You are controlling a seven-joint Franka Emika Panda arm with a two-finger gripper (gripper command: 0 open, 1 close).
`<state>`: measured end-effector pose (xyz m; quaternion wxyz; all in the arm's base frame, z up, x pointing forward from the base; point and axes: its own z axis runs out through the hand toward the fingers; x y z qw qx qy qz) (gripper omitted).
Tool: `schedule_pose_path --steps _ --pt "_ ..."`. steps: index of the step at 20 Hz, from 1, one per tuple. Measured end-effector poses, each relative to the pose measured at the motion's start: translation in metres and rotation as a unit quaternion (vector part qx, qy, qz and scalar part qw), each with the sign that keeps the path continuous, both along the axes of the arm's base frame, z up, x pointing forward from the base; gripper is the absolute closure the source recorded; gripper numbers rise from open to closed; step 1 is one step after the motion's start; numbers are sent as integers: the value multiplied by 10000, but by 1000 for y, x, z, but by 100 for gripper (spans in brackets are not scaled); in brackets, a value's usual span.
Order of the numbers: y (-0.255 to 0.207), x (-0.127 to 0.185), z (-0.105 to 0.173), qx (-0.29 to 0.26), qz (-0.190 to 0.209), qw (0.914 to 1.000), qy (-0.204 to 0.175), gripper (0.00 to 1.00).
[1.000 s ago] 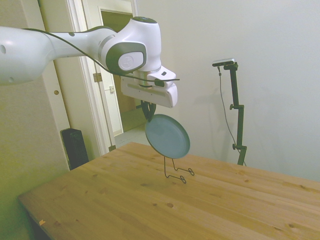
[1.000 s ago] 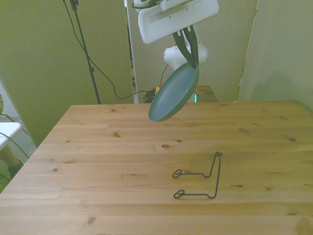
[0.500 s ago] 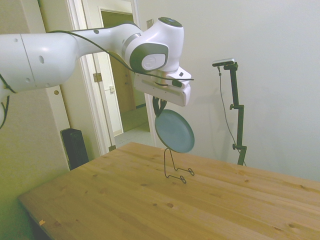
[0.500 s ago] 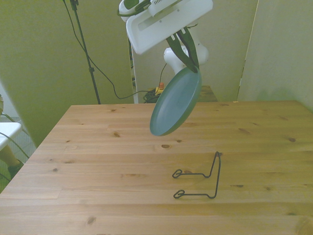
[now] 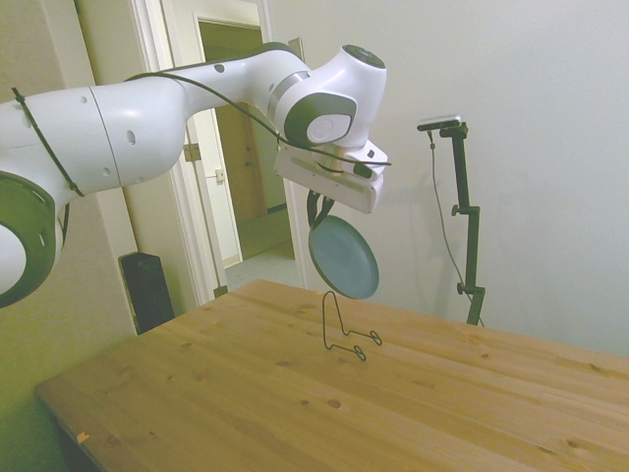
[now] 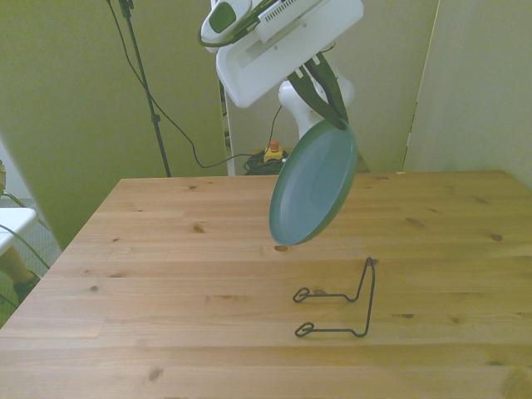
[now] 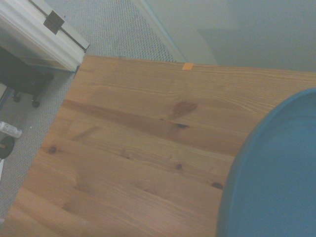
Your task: Load the plate
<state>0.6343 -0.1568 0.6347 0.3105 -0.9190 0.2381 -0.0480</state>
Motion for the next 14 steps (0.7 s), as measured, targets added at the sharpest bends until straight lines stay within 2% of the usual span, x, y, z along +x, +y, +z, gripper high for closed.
schedule_pose_path --steps 2,7,14 --pt "2 9 -9 50 44 10000 37 100" --pt "-1 45 -58 374 142 9991 165 100" --pt "1 48 -68 769 577 9954 36 100"
